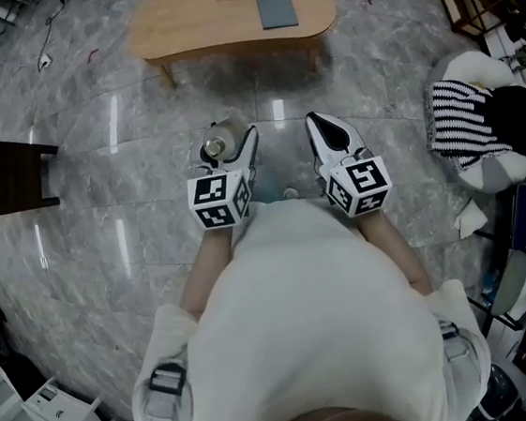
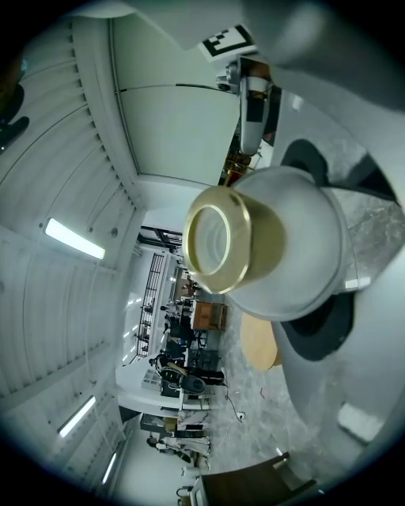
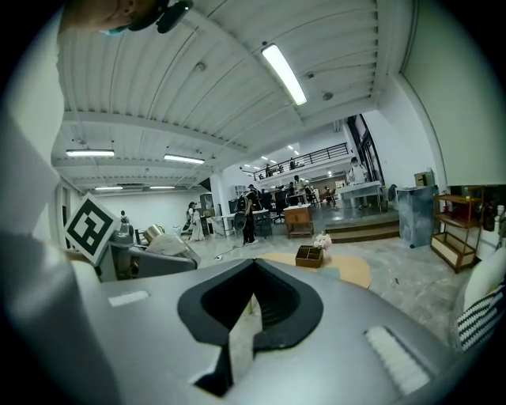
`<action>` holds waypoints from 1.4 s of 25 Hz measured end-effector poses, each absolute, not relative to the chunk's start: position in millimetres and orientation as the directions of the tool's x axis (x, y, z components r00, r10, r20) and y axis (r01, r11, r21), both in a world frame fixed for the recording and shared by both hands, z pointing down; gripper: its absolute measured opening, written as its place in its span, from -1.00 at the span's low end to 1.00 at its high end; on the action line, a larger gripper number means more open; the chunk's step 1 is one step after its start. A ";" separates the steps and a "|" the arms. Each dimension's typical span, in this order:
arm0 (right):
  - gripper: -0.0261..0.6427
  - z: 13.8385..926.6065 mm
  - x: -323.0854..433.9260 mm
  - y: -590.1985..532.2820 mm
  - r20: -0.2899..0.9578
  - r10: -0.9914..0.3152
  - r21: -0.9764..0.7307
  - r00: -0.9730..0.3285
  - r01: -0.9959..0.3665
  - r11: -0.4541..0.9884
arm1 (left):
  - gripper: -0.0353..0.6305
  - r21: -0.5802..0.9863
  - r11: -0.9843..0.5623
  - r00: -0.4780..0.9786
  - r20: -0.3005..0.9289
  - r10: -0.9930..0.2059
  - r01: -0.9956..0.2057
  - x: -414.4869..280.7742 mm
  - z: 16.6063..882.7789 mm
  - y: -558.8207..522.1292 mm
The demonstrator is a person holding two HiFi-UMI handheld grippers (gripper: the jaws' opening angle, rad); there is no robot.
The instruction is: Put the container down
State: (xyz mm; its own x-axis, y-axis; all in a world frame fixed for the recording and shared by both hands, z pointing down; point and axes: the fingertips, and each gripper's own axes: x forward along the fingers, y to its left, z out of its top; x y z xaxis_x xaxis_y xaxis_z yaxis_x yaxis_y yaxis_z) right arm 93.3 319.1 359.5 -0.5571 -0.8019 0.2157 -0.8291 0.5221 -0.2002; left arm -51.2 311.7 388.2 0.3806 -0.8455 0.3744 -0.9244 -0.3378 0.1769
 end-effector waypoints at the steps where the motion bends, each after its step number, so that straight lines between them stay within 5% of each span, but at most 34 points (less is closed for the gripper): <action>1: -0.93 360.5 91.8 317.4 0.219 -0.798 -0.206 -0.561 -0.826 0.525 | 0.14 0.179 -0.333 0.377 0.377 -0.846 -0.926 -52.1 388.1 310.5; 35: -0.93 353.0 49.8 65.2 0.258 -0.799 -0.176 -0.543 -0.840 0.514 | 0.14 0.211 -0.313 0.372 0.376 -0.848 -0.926 -111.5 390.0 63.3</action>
